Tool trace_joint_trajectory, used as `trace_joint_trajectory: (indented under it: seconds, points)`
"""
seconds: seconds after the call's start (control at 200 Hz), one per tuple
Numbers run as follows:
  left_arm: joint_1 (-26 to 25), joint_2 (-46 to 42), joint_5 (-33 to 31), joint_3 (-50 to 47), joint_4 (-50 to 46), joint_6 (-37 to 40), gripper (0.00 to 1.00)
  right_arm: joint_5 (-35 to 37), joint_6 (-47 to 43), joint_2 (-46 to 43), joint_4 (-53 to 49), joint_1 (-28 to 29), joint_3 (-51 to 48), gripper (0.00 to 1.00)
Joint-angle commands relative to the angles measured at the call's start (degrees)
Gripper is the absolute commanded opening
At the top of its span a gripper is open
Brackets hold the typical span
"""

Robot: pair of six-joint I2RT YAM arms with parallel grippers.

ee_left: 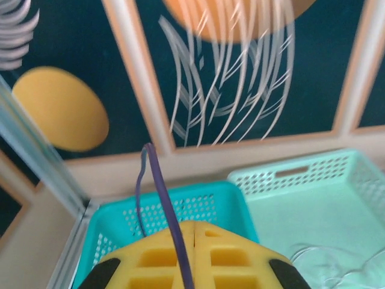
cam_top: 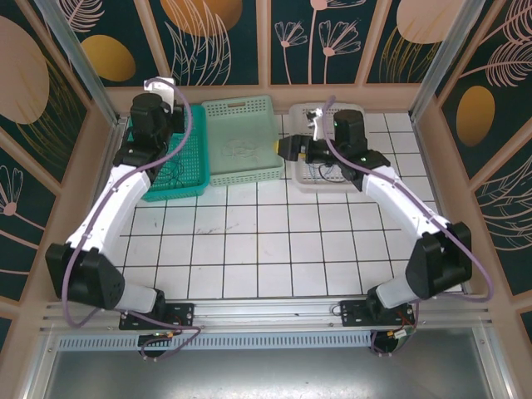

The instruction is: Untangle the cables

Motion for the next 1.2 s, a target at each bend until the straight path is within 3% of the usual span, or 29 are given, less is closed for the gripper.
trace_joint_trajectory:
  seconds: [0.0,0.195,0.455,0.716,0.781,1.031,1.196]
  points:
    - [3.8,2.5,0.8,2.7,-2.5,-3.2,0.00,5.1,-3.9,-5.1,1.0,-0.4,-6.5,0.82]
    - [6.7,7.2,0.1,1.3,-2.1,-4.4,0.00,9.8,-5.6,-12.2,0.7,-1.1,-14.8,0.82]
    - [6.7,13.2,8.8,-2.4,-1.4,-10.8,0.00,14.5,-6.9,-14.4,-1.3,-2.5,-19.7,0.85]
    - [6.7,16.4,8.8,-7.4,-0.2,-17.1,0.71,26.3,-11.1,-16.8,-2.3,-3.5,-21.9,0.90]
    - [6.7,16.0,8.0,-8.4,0.3,-18.4,0.98,30.5,-12.3,-18.6,-1.1,-3.6,-23.2,0.91]
    - [6.7,8.4,4.2,-13.9,3.6,-23.6,0.99,48.5,-17.0,-28.3,11.2,-3.8,-34.4,0.93]
    - [6.7,-0.3,9.8,-20.3,8.8,-27.0,0.99,58.3,-20.7,-31.0,21.8,-4.1,-42.4,0.95]
